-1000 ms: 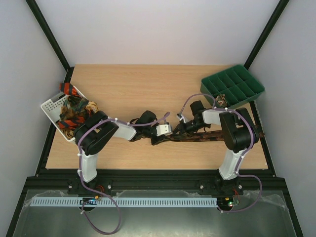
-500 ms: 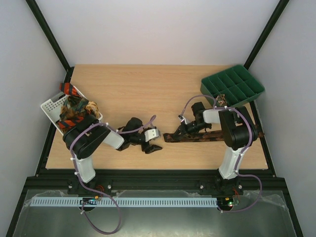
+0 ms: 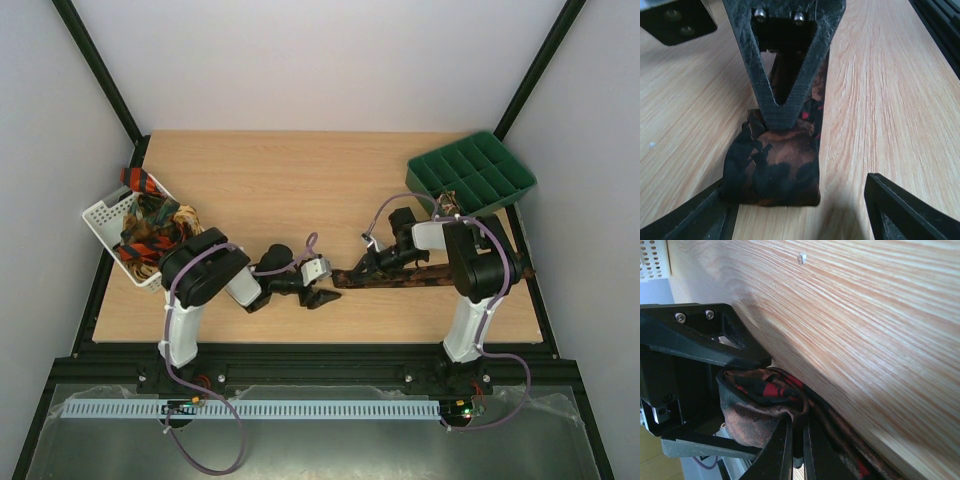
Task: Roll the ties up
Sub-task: Roll the tie at the center of the board.
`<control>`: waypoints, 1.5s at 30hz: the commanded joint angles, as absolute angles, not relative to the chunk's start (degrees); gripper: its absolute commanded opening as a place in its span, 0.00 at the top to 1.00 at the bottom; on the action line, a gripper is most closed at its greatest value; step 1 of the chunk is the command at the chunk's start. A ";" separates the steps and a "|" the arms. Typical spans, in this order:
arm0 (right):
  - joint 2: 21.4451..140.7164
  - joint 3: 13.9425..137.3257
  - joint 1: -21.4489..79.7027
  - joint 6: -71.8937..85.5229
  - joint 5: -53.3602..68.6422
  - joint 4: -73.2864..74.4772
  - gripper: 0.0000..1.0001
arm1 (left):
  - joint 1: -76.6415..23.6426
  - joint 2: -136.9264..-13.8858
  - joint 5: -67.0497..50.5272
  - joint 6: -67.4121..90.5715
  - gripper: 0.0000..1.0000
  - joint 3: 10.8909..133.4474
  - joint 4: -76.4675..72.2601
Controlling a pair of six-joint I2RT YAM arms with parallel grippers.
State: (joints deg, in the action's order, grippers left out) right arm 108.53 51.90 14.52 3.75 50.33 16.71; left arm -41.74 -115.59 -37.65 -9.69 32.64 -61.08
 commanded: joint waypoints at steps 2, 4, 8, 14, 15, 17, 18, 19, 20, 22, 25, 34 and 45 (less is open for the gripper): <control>112.76 49.54 14.29 2.52 40.30 19.36 0.99 | -42.95 -121.40 -36.73 -4.95 0.33 34.36 -68.72; 112.70 49.36 14.28 2.35 40.42 19.51 0.99 | -43.03 -122.18 -36.65 -4.59 0.39 34.60 -69.90; 112.80 49.54 14.25 2.36 40.55 19.30 0.99 | -43.84 -123.25 -35.23 -6.32 0.46 36.17 -66.66; 113.79 49.97 14.31 2.43 41.12 19.29 0.99 | -45.51 -123.36 -31.27 -10.53 0.47 37.19 -62.25; 113.77 49.94 14.30 2.45 41.11 19.31 0.99 | -45.40 -123.46 -31.66 -10.39 0.48 37.53 -61.54; 113.55 49.91 14.33 2.33 41.13 19.29 0.99 | -45.44 -123.49 -32.56 -10.25 0.55 38.00 -59.80; 113.55 49.90 14.28 2.41 41.07 19.32 0.99 | -45.44 -123.32 -32.94 -10.00 0.59 37.87 -59.72; 113.47 49.86 14.28 2.41 41.07 19.31 0.99 | -45.44 -123.05 -33.14 -10.01 0.62 37.66 -59.52; 113.40 49.87 14.31 2.38 41.15 19.30 0.99 | -45.40 -122.70 -33.28 -10.11 0.65 37.48 -59.10; 113.26 49.90 14.32 2.37 41.67 19.32 0.99 | -45.79 -121.41 -33.45 -10.62 0.68 36.56 -58.38; 112.38 49.85 14.32 2.49 42.16 18.92 0.98 | -47.44 -118.22 -30.99 -12.78 0.72 36.51 -53.50; 105.93 52.35 11.77 -0.93 40.32 24.66 0.68 | -48.44 -115.22 -21.74 -19.11 0.79 42.81 -24.64; 99.70 51.50 14.49 1.64 46.96 24.39 0.51 | -48.80 -116.68 -17.66 -21.50 0.79 47.69 -12.96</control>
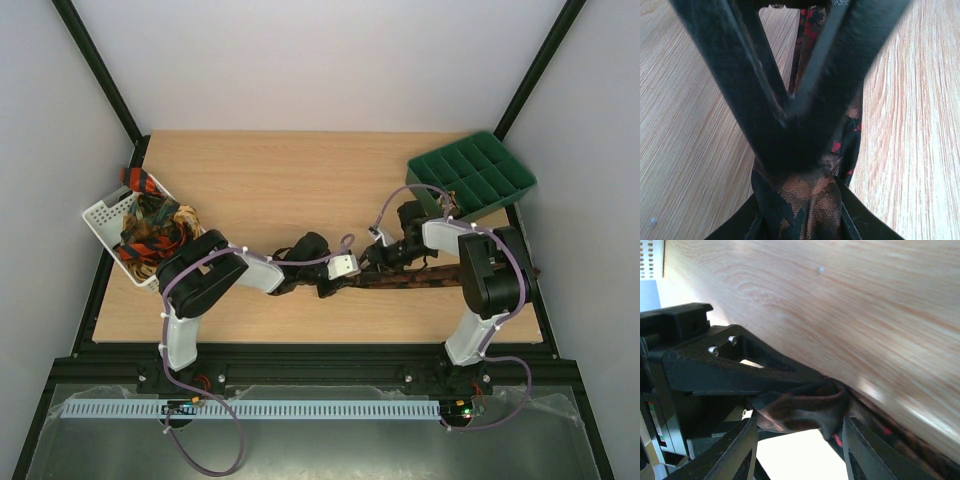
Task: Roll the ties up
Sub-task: Roll the tie at the center of the board.
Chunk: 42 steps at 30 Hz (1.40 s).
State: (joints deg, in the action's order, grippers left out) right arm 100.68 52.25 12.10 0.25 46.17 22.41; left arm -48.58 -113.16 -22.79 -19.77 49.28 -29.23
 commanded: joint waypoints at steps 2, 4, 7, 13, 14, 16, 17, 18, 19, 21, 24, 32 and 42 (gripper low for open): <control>101.01 51.77 15.42 2.28 46.38 23.26 0.52 | -49.03 -116.81 -17.51 -21.32 0.79 47.81 -12.80; 102.69 52.04 15.83 2.73 46.14 22.27 0.54 | -49.15 -116.66 -17.26 -21.22 0.79 47.90 -12.51; 105.08 51.93 16.30 4.09 45.37 20.41 0.64 | -49.11 -116.39 -16.97 -21.51 0.79 47.86 -12.16; 107.05 51.22 15.74 2.38 43.05 21.44 0.98 | -48.68 -115.32 -17.93 -21.32 0.76 46.90 -13.18; 106.97 50.85 15.45 1.96 43.21 21.87 0.99 | -48.35 -114.98 -18.69 -21.30 0.73 46.56 -13.86; 107.06 50.08 14.35 1.23 43.39 22.30 0.99 | -47.51 -113.86 -21.16 -21.44 0.65 45.20 -15.95; 107.47 49.59 13.74 1.03 43.56 22.13 0.99 | -47.24 -112.95 -22.89 -21.61 0.60 44.61 -17.22; 108.08 49.24 13.12 0.94 43.75 21.89 0.99 | -46.78 -112.22 -25.30 -21.97 0.52 43.79 -18.70; 108.88 49.01 12.45 1.00 44.27 21.71 0.99 | -46.42 -111.40 -28.15 -21.92 0.45 42.55 -21.32; 110.95 49.56 11.65 0.67 45.33 22.32 0.99 | -45.82 -110.26 -31.32 -20.86 0.37 39.76 -27.51; 113.38 50.30 11.26 0.74 45.78 23.22 0.99 | -45.26 -110.58 -33.36 -17.80 0.32 35.90 -39.01; 113.89 50.29 11.19 1.82 45.47 23.61 0.99 | -45.68 -117.99 -34.90 -11.29 0.28 36.14 -55.27; 115.13 52.15 11.77 0.89 47.39 22.60 0.99 | -46.56 -116.76 -26.72 -14.85 0.43 37.30 -48.73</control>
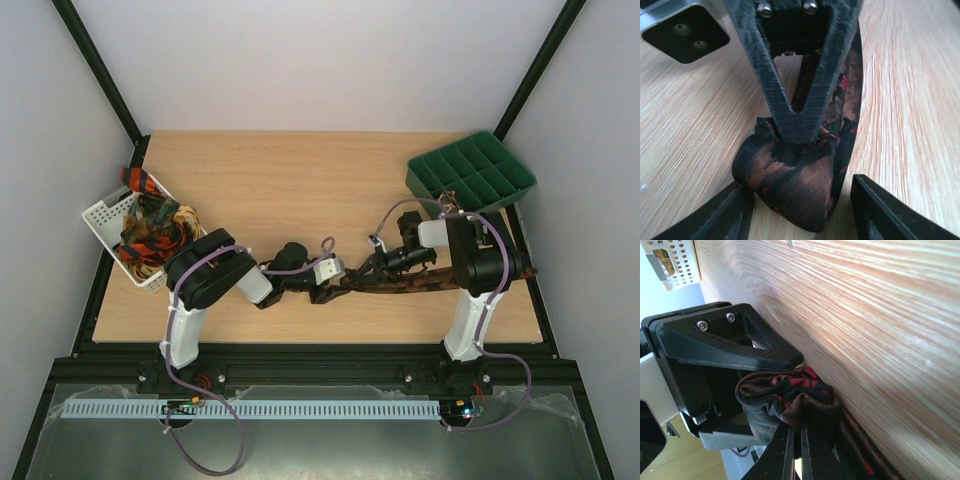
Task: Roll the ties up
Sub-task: Roll the tie at the center of the board.
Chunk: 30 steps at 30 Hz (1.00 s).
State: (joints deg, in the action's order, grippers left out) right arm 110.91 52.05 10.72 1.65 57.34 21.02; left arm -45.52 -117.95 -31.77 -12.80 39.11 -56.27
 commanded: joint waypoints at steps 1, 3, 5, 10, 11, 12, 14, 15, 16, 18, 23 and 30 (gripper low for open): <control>115.43 52.77 12.10 0.68 47.55 22.71 0.99 | -46.27 -115.49 -25.87 -15.31 0.37 36.64 -47.72; 116.01 53.81 12.94 0.11 48.08 23.33 0.99 | -44.57 -112.46 -27.95 -16.72 0.32 34.86 -46.85; 116.54 54.79 14.05 -0.74 48.37 23.82 0.99 | -43.20 -110.09 -28.33 -18.89 0.28 33.80 -45.13; 119.36 58.74 17.15 -4.18 50.20 26.64 0.99 | -41.87 -109.87 -29.82 -20.14 0.23 33.21 -43.01; 119.97 59.55 17.71 -4.97 50.98 27.36 0.99 | -42.07 -110.66 -30.11 -19.59 0.22 33.45 -43.43; 120.45 60.23 18.12 -5.86 51.73 28.17 0.99 | -42.36 -111.57 -30.19 -18.92 0.22 33.78 -43.87; 120.91 61.32 18.77 -6.85 52.33 29.62 0.99 | -43.08 -113.24 -30.53 -18.03 0.21 34.69 -44.79; 120.89 61.50 18.88 -6.71 52.54 29.84 0.99 | -43.58 -113.81 -30.55 -17.70 0.20 35.13 -45.32; 120.71 61.56 18.89 -6.58 52.67 29.92 0.99 | -44.11 -114.34 -30.27 -17.59 0.21 35.41 -45.81; 120.12 61.47 18.90 -6.43 52.61 30.09 0.99 | -45.18 -115.41 -29.41 -17.79 0.24 36.30 -45.80; 118.15 60.64 18.91 -6.15 53.20 30.71 0.99 | -45.83 -115.87 -26.34 -18.71 0.48 38.27 -41.89; 115.61 60.71 18.43 -7.12 54.30 33.60 0.99 | -45.66 -113.51 -22.52 -22.85 0.69 39.88 -27.55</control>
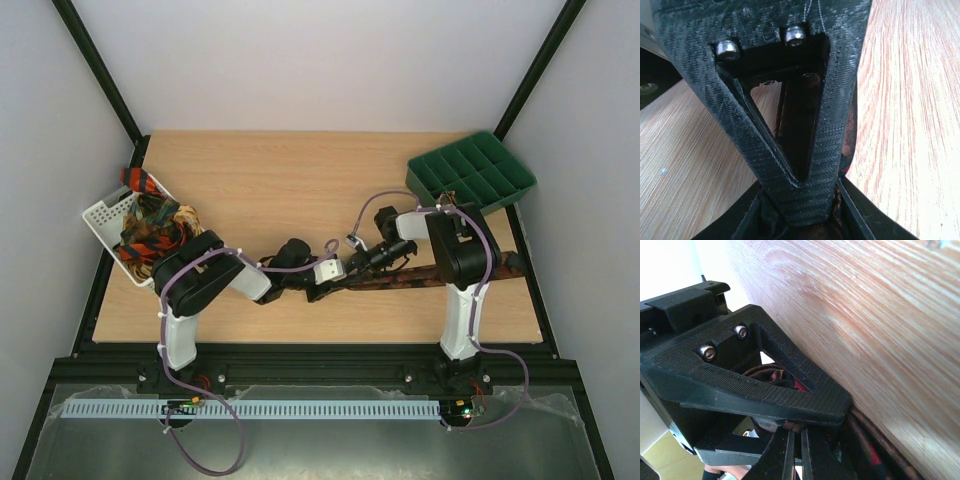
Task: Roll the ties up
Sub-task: Roll the tie at the center of the board.
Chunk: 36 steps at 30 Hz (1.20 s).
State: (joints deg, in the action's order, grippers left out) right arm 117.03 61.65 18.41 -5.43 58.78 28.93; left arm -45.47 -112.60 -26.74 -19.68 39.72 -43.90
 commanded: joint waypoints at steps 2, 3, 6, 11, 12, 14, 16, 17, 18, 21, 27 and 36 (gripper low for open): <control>114.76 60.69 17.78 -7.48 54.44 34.81 0.99 | -45.37 -113.62 -21.95 -23.76 0.69 40.26 -24.96; 114.44 60.51 17.35 -7.80 54.41 35.34 0.99 | -45.28 -113.64 -21.58 -24.26 0.69 40.19 -24.33; 114.01 59.33 16.15 -8.23 53.25 35.98 0.99 | -45.05 -114.07 -20.67 -24.89 0.69 40.44 -22.99; 115.92 56.60 14.71 -7.65 50.62 33.50 0.99 | -44.87 -114.70 -21.07 -25.00 0.66 41.27 -22.03; 116.33 56.21 14.52 -7.24 49.94 32.92 0.99 | -44.86 -114.70 -21.15 -24.97 0.64 41.23 -22.05; 116.95 55.98 14.02 -6.60 49.42 32.17 0.99 | -44.85 -114.69 -21.31 -25.00 0.61 41.29 -22.10; 116.83 55.75 13.84 -5.89 48.00 31.11 0.99 | -44.68 -114.82 -21.78 -24.75 0.58 41.34 -22.26; 116.70 55.53 13.72 -5.28 46.89 30.43 0.99 | -44.59 -114.87 -22.19 -24.52 0.57 41.21 -22.51; 116.64 55.35 13.61 -4.60 46.10 29.93 0.99 | -44.44 -114.99 -22.60 -24.19 0.57 41.09 -22.99; 116.95 55.26 13.53 -3.54 45.02 29.65 0.99 | -43.92 -115.42 -24.31 -23.32 0.56 40.60 -24.45; 116.80 55.43 13.45 -1.55 41.79 29.83 0.99 | -42.03 -114.54 -27.08 -21.02 0.48 39.34 -27.51; 119.93 56.02 14.57 -1.29 40.39 29.13 0.99 | -39.48 -112.02 -37.25 -11.07 0.29 31.83 -51.47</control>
